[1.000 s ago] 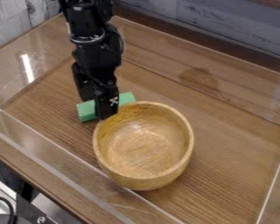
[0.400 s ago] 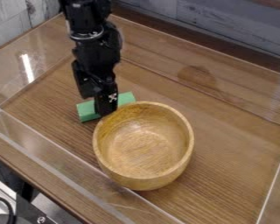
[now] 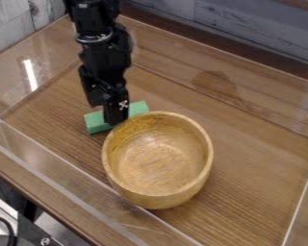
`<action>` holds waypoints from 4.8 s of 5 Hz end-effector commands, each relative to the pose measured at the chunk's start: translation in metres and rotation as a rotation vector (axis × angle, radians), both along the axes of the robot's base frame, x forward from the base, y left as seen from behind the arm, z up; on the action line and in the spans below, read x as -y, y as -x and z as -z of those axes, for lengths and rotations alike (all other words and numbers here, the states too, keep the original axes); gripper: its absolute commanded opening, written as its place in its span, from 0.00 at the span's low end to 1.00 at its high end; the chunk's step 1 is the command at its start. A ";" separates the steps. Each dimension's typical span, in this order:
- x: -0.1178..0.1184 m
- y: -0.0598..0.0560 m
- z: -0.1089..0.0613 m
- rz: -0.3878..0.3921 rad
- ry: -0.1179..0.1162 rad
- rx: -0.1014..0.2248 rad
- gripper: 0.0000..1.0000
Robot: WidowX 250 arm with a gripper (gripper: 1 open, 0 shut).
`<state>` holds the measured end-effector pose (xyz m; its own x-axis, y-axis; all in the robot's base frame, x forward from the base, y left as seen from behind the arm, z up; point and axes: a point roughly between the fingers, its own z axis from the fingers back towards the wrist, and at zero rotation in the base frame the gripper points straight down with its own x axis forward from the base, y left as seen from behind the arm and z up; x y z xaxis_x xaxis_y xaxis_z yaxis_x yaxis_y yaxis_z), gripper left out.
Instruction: Put the green block in the brown bowl
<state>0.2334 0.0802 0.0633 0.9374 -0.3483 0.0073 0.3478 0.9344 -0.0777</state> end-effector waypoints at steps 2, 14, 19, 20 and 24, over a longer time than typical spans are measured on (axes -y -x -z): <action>-0.007 -0.011 -0.006 -0.009 -0.006 0.047 1.00; -0.012 -0.012 -0.006 -0.077 0.038 -0.004 0.00; -0.016 -0.012 0.023 -0.047 0.032 -0.011 1.00; -0.017 -0.012 0.030 -0.050 0.033 -0.015 1.00; -0.008 -0.006 0.000 -0.176 0.058 -0.059 0.00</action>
